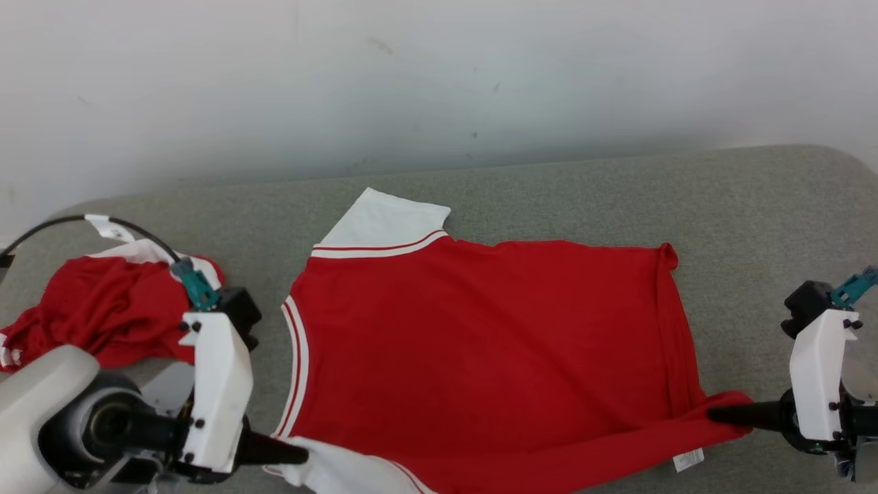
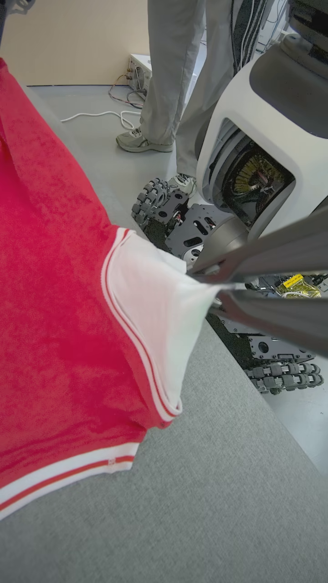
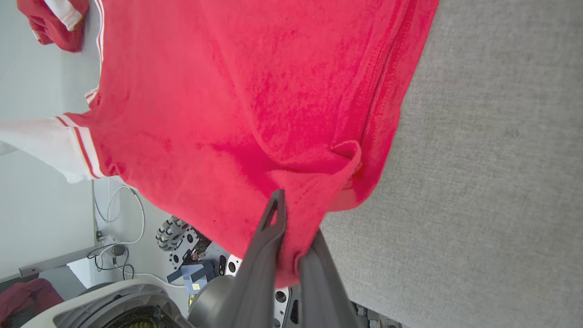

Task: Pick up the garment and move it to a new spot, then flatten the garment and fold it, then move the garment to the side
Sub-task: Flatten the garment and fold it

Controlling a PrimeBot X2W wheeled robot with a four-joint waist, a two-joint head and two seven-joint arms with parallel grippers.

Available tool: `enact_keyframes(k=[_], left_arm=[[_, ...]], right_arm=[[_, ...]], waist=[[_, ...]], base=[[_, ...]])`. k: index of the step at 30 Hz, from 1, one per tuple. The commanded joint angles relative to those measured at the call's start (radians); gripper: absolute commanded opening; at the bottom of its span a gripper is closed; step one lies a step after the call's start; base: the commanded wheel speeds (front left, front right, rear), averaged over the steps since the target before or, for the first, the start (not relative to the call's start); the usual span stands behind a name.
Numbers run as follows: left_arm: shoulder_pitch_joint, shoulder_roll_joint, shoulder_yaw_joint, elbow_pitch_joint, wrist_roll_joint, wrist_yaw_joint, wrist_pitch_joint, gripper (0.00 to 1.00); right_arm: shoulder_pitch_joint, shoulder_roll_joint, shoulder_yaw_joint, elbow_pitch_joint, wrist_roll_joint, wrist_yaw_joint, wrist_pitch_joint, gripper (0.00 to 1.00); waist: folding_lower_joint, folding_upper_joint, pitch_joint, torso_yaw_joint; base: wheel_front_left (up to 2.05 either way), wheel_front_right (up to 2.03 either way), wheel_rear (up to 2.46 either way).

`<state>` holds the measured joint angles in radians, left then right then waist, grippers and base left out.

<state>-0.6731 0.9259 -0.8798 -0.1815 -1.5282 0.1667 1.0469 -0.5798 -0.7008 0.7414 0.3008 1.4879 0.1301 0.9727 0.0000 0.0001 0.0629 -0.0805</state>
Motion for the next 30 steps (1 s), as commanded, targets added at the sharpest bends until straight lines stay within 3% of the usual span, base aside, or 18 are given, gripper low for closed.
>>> enact_keyframes(k=[1,8,16,17,18,20,21,23,24,25,26,30], left_arm=[[-0.026,-0.015,0.01,0.033,0.009,-0.004,-0.004,0.0],[-0.101,-0.062,0.018,0.18,0.059,-0.018,-0.017,0.0],[-0.159,-0.114,0.015,0.334,0.105,-0.036,-0.04,0.0],[-0.163,-0.123,0.016,0.35,0.108,-0.041,-0.045,0.0],[-0.167,-0.132,0.016,0.367,0.114,-0.044,-0.053,0.0],[-0.176,-0.15,0.013,0.4,0.122,-0.052,-0.064,0.0],[-0.182,-0.157,0.012,0.417,0.125,-0.055,-0.072,0.0],[-0.189,-0.173,0.012,0.453,0.137,-0.063,-0.091,0.13],[-0.19,-0.182,0.011,0.471,0.143,-0.07,-0.101,0.41],[-0.191,-0.191,0.01,0.489,0.147,-0.076,-0.111,0.59],[-0.195,-0.199,0.011,0.506,0.158,-0.085,-0.127,1.0],[-0.198,-0.233,0.012,0.577,0.183,-0.116,-0.188,1.0]], right_arm=[[-0.015,0.006,-0.02,0.024,0.008,0.001,-0.01,0.0],[-0.054,0.039,-0.076,0.118,0.03,0.001,-0.043,0.0],[-0.106,0.12,-0.081,0.212,0.003,0.001,-0.063,0.0],[-0.113,0.129,-0.082,0.218,-0.003,0.001,-0.07,0.08],[-0.121,0.138,-0.082,0.226,-0.008,0.001,-0.072,0.29],[-0.131,0.155,-0.08,0.237,-0.018,0.001,-0.075,0.48],[-0.136,0.161,-0.08,0.241,-0.023,0.001,-0.076,0.65],[-0.145,0.173,-0.081,0.25,-0.032,0.001,-0.083,0.94],[-0.149,0.18,-0.081,0.255,-0.035,0.001,-0.085,1.0],[-0.153,0.185,-0.081,0.26,-0.039,0.001,-0.088,1.0],[-0.156,0.19,-0.081,0.264,-0.042,0.001,-0.092,1.0],[-0.16,0.206,-0.086,0.279,-0.056,0.001,-0.106,1.0]], waist=[[0.0,-0.0001,0.021,0.005],[0.0,-0.0001,0.063,-0.01],[0.0,-0.0001,0.09,-0.044],[0.0,-0.0001,0.091,-0.048],[0.0,-0.0001,0.094,-0.051],[0.0,-0.0001,0.099,-0.056],[0.0,-0.0001,0.102,-0.058],[0.0,-0.0001,0.106,-0.062],[0.0,-0.0001,0.108,-0.064],[0.0,-0.0001,0.109,-0.066],[0.0,-0.0001,0.11,-0.067],[0.0,-0.0001,0.103,-0.069]], base=[[0.0,0.0,0.0],[0.0,0.0,0.0],[0.0,0.0,0.0],[0.0,0.0,0.0],[0.0,0.0,0.0],[0.0,0.0,0.0],[0.0,0.0,0.0],[0.0,0.0,0.0],[0.0,0.0,0.0],[0.0,0.0,0.0],[0.0,0.0,0.0],[0.0,0.0,0.0]])
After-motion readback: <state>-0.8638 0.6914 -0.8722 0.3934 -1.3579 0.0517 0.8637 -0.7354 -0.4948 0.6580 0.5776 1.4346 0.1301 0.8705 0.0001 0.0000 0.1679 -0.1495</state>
